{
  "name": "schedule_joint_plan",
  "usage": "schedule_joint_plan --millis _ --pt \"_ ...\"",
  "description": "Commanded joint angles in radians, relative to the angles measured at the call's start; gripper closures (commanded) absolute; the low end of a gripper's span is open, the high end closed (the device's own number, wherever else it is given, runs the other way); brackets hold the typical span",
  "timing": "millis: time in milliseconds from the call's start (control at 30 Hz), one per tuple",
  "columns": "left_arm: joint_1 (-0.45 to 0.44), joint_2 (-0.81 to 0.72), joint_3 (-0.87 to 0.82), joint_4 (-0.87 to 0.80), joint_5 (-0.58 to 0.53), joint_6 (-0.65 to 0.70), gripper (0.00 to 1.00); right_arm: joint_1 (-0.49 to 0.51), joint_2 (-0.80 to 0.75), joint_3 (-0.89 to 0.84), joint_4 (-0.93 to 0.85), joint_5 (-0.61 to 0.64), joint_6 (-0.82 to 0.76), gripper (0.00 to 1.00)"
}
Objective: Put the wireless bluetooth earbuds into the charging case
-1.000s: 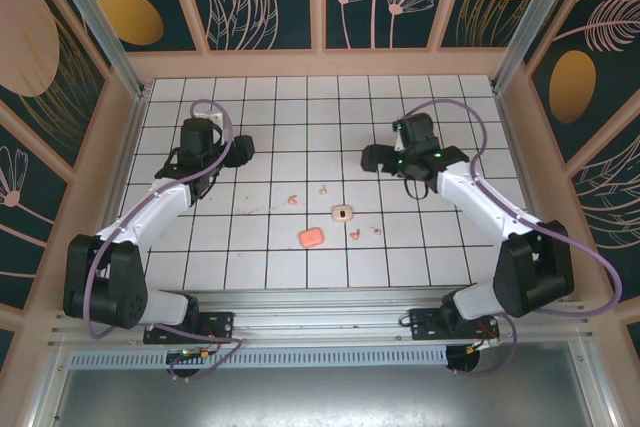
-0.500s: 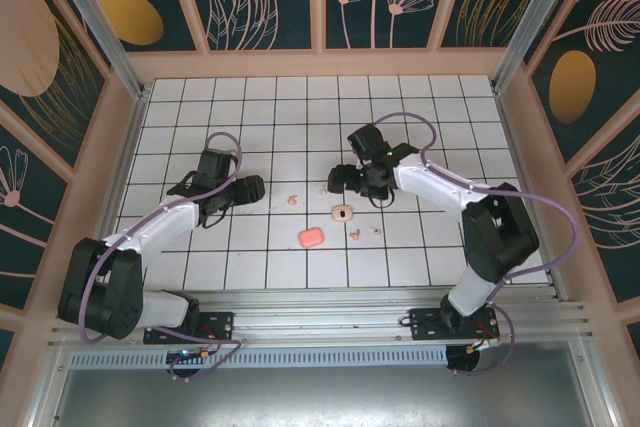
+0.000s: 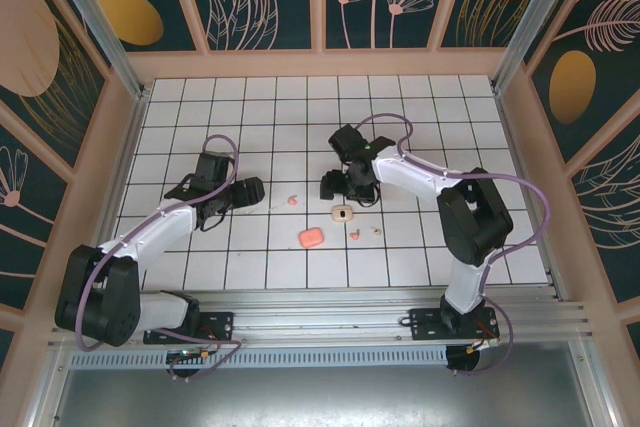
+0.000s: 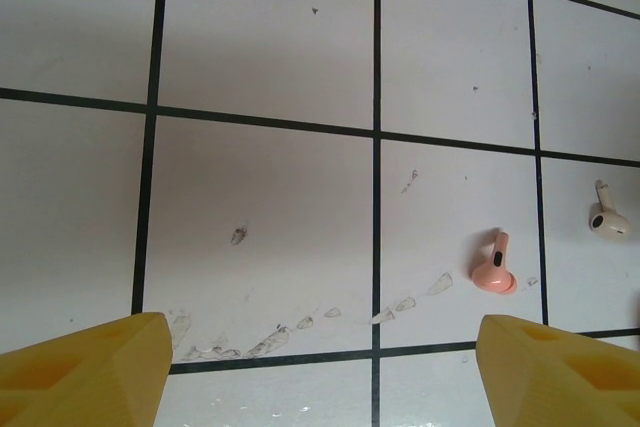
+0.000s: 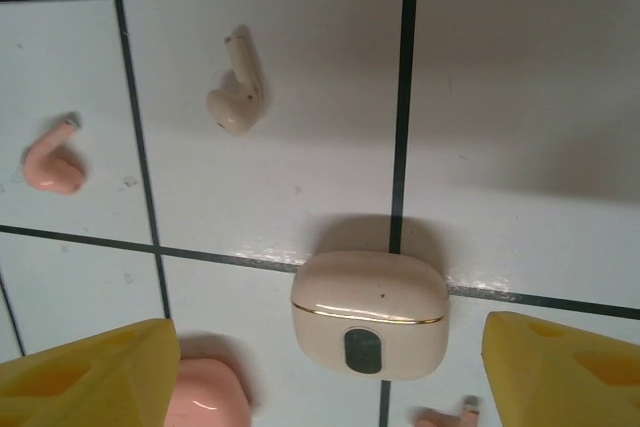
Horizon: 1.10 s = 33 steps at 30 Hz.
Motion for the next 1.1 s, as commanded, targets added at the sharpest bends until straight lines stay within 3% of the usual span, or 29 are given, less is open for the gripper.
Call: schedule_joint_plan --millis 0,533,1067 --pt "-0.006 -0.006 -0.016 -0.011 0.022 -0.021 0.21 0.022 0.026 0.027 -0.066 0.009 -0.009 0.24" --pt "-0.006 -0.020 -0.044 0.032 0.042 -0.044 0.21 0.046 0.126 0.059 -0.112 0.034 -0.038 0.27" --pt "-0.005 -0.021 -0.044 0.063 0.075 -0.048 0.22 0.046 0.175 0.068 -0.083 0.056 -0.032 0.41"
